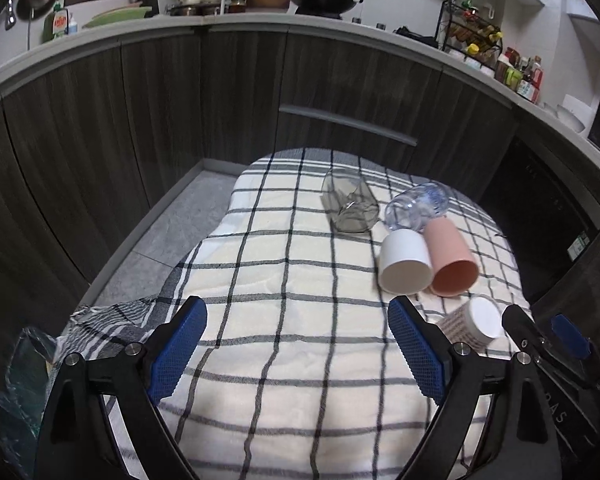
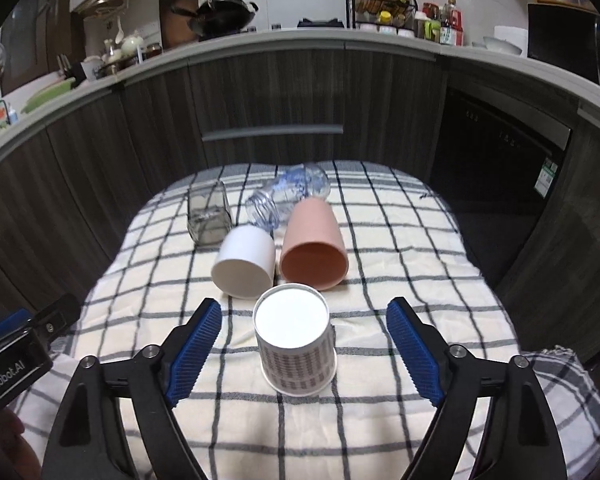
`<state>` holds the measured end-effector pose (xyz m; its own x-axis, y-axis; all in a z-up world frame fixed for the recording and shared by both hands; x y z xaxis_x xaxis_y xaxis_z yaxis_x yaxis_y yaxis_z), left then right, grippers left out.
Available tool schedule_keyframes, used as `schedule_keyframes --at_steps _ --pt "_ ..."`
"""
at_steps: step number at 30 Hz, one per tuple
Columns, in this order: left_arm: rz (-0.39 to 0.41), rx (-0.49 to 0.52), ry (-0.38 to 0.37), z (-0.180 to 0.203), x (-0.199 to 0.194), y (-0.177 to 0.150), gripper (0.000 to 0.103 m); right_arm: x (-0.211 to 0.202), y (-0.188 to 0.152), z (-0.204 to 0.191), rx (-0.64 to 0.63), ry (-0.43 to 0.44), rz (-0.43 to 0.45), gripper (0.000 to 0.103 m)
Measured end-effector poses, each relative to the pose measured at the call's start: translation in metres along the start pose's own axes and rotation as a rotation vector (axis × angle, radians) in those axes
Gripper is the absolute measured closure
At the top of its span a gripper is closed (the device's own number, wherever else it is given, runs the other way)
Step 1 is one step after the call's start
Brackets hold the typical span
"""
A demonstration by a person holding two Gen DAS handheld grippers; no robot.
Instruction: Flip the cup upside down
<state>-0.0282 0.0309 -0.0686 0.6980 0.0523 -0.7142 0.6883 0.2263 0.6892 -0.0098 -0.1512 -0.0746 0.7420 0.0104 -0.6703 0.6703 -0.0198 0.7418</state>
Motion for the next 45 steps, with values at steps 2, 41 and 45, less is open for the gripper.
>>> schedule_keyframes --at_steps 2,41,45 --pt "0.014 0.003 -0.013 0.003 -0.014 -0.001 0.01 -0.013 0.002 0.004 0.007 0.007 0.016 0.018" --pt "0.355 0.181 -0.036 0.035 -0.234 -0.003 0.001 -0.226 0.022 0.028 0.044 0.073 0.208 0.009" --pt "0.376 0.189 -0.033 0.036 -0.24 0.001 0.001 -0.238 0.027 0.026 0.035 0.067 0.25 0.008"
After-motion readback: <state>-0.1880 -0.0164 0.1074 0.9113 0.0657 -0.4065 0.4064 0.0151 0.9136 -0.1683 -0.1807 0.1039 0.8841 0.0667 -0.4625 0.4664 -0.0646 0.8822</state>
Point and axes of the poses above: each gripper's, at about its wrist camera, not at the fingertips, and x roughly the way its jaws point, z to its right, y to its top, the point moved 2 cm from there along x, roughly the way its jaws point, and after that the axes turned 1 degree about y, right-handed, at the moved point
